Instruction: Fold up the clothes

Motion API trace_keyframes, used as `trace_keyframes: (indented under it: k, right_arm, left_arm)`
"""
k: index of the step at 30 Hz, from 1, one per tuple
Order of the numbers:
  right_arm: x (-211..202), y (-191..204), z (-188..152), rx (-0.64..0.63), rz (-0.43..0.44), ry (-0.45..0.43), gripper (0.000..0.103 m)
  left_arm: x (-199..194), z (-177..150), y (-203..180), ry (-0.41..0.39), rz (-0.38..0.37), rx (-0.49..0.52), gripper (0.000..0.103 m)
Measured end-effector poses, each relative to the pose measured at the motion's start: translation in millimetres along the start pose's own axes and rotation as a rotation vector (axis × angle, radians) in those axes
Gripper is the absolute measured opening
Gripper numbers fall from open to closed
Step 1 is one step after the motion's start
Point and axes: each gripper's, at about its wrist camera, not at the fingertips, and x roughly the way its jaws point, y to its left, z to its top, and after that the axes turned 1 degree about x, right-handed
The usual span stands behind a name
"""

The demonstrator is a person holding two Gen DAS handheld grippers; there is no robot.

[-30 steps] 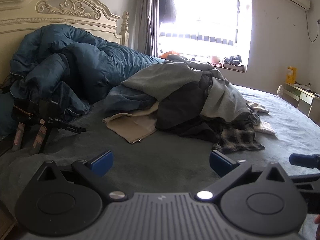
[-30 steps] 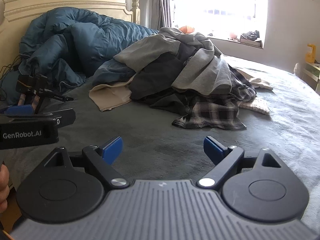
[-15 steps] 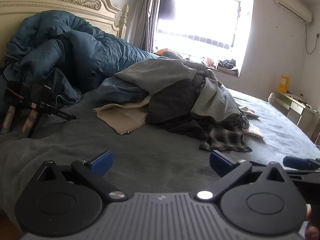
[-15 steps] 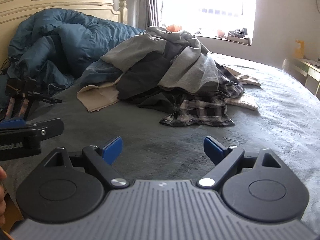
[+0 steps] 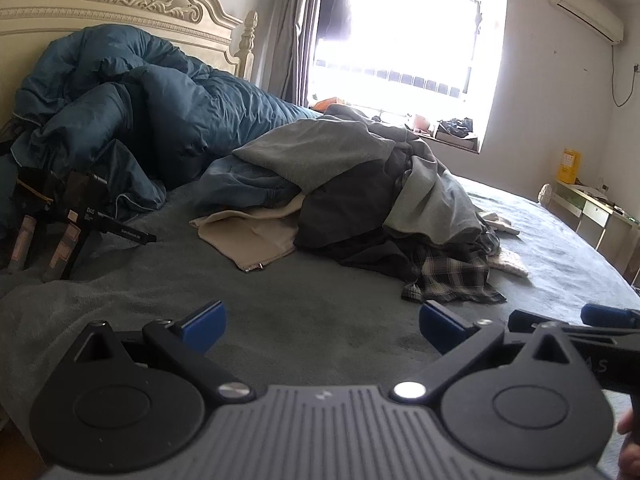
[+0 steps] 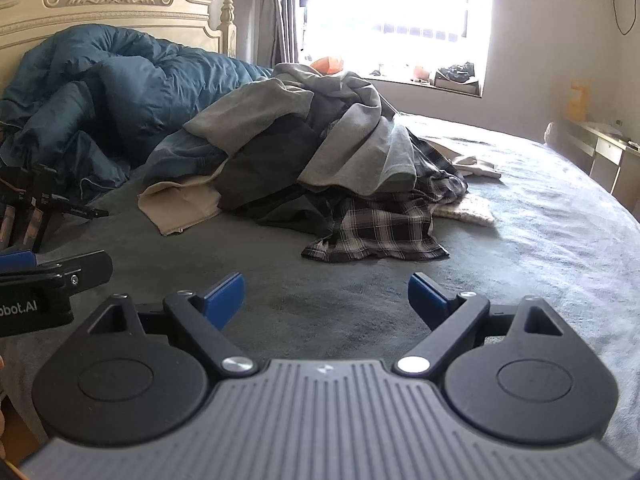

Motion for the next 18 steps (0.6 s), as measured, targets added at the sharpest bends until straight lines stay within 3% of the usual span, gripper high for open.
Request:
trace_keyframes:
  k: [18]
  right_arm:
    - [5.6,3.6,10.4,-0.026,-0.007,-0.010,0.090]
  left_arm:
    - [8.8,13.4,1.9,-0.002,0.001,-0.009,0.103]
